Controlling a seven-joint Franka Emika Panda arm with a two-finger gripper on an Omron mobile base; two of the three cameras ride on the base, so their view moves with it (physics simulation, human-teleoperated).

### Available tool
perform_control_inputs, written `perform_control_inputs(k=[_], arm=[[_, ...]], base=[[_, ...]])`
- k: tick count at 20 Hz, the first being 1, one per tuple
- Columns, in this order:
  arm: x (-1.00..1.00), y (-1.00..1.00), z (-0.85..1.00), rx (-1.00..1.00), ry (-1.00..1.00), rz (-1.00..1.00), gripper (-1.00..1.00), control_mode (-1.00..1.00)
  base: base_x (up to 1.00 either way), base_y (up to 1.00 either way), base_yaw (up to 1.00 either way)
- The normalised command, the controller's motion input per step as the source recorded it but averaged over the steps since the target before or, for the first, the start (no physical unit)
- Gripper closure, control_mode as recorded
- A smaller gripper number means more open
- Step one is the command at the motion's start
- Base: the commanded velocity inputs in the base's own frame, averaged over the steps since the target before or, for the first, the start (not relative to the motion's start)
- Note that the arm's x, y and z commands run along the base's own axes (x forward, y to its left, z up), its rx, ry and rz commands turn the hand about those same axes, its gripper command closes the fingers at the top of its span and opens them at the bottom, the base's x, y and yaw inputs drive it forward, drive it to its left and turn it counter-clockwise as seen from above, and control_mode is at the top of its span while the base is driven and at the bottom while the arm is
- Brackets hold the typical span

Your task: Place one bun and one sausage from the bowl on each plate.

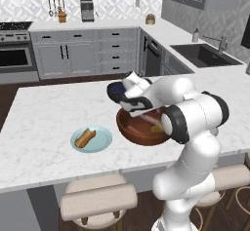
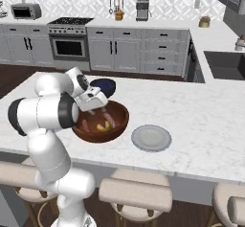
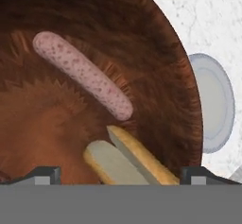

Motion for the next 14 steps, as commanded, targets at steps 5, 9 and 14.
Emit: perform_control_inputs(k=[5, 9, 14], arm=[[0.25, -0.24, -0.36, 0.00, 0.00, 0.13, -1.00, -1.00], [0.42, -0.01, -0.36, 0.00, 0.00, 0.13, -1.00, -1.00], [0.48, 0.00, -0.35, 0.00, 0.00, 0.13, -1.00, -1.00]], base=[[0.00, 0.00, 0.00], [0.00, 0.00, 0.00], [0.00, 0.00, 0.00]])
